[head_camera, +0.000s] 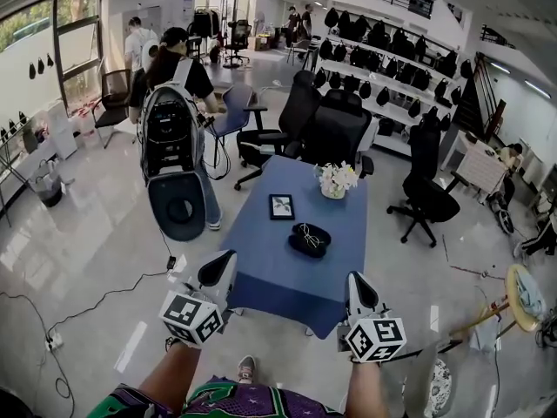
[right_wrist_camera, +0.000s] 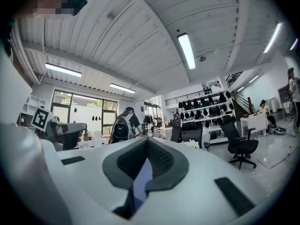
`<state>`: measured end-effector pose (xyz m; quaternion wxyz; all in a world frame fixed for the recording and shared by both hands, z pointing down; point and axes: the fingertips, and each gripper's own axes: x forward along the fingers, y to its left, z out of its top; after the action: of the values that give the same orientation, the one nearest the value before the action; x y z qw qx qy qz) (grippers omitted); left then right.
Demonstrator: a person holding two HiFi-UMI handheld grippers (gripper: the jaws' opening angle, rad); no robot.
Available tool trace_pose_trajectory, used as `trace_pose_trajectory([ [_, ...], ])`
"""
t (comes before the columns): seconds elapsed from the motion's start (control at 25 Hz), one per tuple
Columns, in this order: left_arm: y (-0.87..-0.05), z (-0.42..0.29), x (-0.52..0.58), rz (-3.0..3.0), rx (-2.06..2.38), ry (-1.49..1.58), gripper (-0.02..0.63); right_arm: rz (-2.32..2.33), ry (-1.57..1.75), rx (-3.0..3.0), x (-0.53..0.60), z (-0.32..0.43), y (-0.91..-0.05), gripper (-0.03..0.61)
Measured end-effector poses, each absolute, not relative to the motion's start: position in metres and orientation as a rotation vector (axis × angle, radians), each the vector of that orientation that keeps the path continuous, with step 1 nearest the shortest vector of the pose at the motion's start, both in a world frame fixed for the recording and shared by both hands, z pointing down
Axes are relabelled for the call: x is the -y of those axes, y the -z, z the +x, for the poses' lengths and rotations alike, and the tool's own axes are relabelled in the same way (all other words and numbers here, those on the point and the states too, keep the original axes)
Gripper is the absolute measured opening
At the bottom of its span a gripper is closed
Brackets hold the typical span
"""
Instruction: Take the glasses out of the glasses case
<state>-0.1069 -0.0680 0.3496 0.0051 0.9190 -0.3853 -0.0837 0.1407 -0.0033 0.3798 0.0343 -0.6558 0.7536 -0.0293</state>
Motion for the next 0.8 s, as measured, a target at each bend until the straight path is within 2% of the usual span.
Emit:
trace_pose_trajectory([
  [0.8, -0.354, -0.096, 0.201, 2.898, 1.119, 0.262, 0.017, -2.074, 0.100, -2.301, 0.127, 0.143, -0.378, 0.002],
])
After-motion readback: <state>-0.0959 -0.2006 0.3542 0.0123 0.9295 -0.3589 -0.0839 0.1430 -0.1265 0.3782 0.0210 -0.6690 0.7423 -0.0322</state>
